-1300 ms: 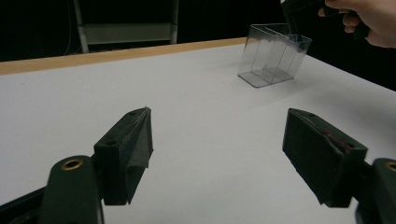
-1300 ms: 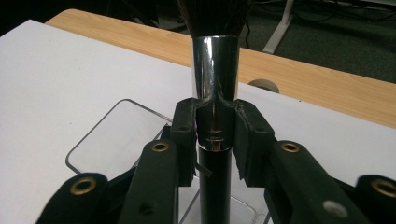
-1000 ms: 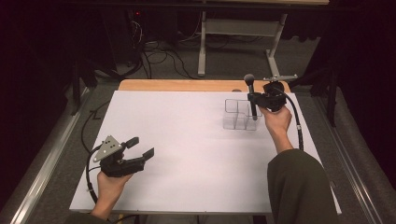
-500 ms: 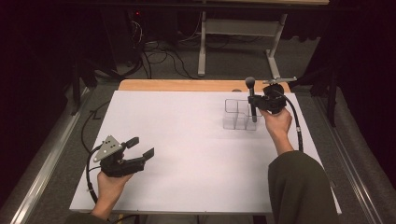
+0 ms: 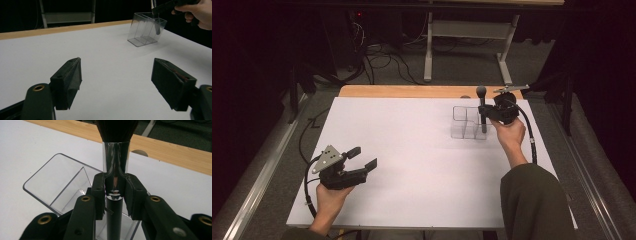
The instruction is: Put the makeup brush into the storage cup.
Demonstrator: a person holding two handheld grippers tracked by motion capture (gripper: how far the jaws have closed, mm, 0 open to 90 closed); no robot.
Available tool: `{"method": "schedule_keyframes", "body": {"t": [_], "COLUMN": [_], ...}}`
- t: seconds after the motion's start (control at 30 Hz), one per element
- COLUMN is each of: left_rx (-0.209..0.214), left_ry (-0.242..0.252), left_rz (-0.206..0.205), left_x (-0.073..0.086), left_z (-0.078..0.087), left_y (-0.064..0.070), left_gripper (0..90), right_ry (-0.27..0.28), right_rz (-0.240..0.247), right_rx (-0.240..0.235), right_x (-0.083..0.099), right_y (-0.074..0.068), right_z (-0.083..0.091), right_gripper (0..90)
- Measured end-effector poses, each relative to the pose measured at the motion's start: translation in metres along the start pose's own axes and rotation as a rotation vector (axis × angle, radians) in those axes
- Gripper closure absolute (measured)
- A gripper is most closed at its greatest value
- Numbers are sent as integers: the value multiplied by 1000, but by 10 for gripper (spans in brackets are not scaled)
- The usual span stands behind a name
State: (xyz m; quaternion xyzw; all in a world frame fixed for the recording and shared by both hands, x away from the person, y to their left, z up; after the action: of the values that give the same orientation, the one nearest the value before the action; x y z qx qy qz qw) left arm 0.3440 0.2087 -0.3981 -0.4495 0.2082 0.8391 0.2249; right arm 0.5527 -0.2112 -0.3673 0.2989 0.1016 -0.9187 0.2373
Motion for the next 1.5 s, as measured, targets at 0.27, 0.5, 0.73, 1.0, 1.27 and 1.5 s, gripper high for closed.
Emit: {"method": "schedule_keyframes", "body": {"t": [0.27,0.5,0.73,1.0,1.27,1.5], "left_rx": [0,1,1,-2,-5,-4], "left_ry": [-1,-1,-2,-2,-2,0], "left_rz": [0,-1,-2,-3,-3,-3], "left_x": [0,0,0,0,0,0], "left_z": [0,0,0,0,0,0], "left_y": [0,0,0,1,1,1], "left_gripper": [245,245,245,245,245,245], "right_ry": [-9,-24,-19,16,51,65], "right_rz": [7,1,-2,-2,0,6], "right_rx": [4,0,-1,-8,-14,-30], "right_x": [2,3,4,10,13,15], "right_y": [0,0,-3,-5,-8,-12], "right_z": [-1,-3,0,13,26,31], "right_gripper": [739,734,622,596,581,562]}}
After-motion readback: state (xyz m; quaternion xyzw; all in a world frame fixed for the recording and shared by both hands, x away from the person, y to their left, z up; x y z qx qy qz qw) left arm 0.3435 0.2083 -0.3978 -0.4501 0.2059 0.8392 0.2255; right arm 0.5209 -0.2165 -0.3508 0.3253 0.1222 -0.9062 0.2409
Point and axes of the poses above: each handheld gripper's, and its own axes: z roughly backward along the jaws, x roughly out of its underside, y roughly to its right, the point moved 5 cm from there along -z, roughly forward along the jaws, and after that the axes turned 13 degrees about -y, right-handed, at the moved point
